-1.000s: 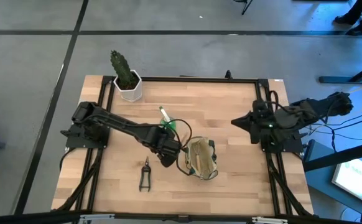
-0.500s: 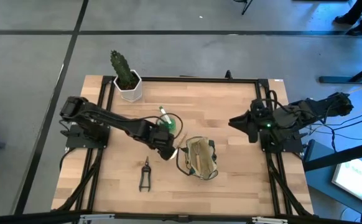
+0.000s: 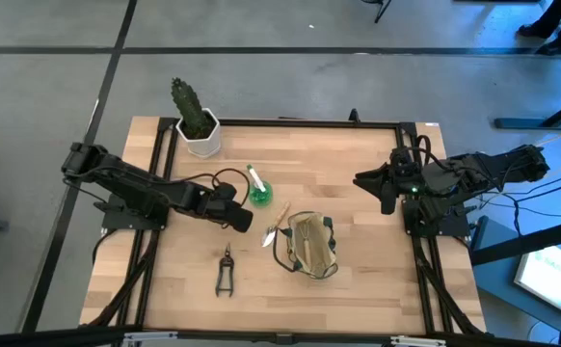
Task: Pick & Place Garden tools in Gardening bag
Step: Put the green spray bottle into the light brown gardening bag
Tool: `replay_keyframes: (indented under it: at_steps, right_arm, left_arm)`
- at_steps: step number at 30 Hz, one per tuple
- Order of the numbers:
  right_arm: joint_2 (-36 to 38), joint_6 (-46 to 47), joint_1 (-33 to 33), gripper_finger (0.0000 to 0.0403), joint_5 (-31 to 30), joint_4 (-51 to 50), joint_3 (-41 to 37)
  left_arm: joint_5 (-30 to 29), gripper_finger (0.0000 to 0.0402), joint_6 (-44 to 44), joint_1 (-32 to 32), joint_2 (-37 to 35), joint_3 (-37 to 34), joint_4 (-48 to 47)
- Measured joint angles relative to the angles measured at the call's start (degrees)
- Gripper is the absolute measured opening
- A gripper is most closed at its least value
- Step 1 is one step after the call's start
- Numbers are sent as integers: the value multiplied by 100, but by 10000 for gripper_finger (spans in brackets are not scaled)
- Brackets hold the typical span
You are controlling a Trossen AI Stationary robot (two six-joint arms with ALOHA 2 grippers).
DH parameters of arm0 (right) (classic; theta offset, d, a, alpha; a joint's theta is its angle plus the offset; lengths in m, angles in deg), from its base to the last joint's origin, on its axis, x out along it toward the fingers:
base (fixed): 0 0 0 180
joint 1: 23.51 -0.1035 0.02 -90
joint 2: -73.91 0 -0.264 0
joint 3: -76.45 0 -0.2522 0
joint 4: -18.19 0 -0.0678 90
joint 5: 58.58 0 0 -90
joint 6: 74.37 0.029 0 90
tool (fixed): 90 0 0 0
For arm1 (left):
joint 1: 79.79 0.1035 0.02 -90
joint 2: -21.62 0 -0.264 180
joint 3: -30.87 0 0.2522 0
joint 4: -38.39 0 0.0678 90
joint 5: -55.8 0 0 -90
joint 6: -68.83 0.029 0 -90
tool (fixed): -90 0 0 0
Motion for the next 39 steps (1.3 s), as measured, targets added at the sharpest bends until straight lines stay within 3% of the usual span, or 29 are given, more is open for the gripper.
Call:
replay_keyframes:
  at_steps: [10, 15, 19, 22, 25, 31, 39]
  right_arm:
    - [0, -1, 0, 124, 4, 0, 0]
    - [-1, -1, 0, 124, 21, -1, 0]
    - [-1, -2, 0, 124, 20, -2, 0]
    - [-1, -2, 0, 124, 20, -1, 0]
    - [-1, -2, 0, 124, 20, 0, 0]
    - [1, -2, 0, 124, 20, 0, 0]
    - [-1, -2, 0, 124, 20, 0, 0]
  left_arm:
    - [-455, 185, 508, -4, -155, -87, 244]
    - [-1029, 185, 1112, -43, -158, -87, 288]
    - [-1449, 185, 1028, -62, -210, -87, 298]
    - [-2036, 184, 545, -228, -205, -90, 264]
    - [-3041, 184, 58, -600, -95, -89, 399]
    - [-4626, 184, -48, -1360, 428, -89, 558]
    - [-4819, 184, -16, -1562, 1280, -89, 729]
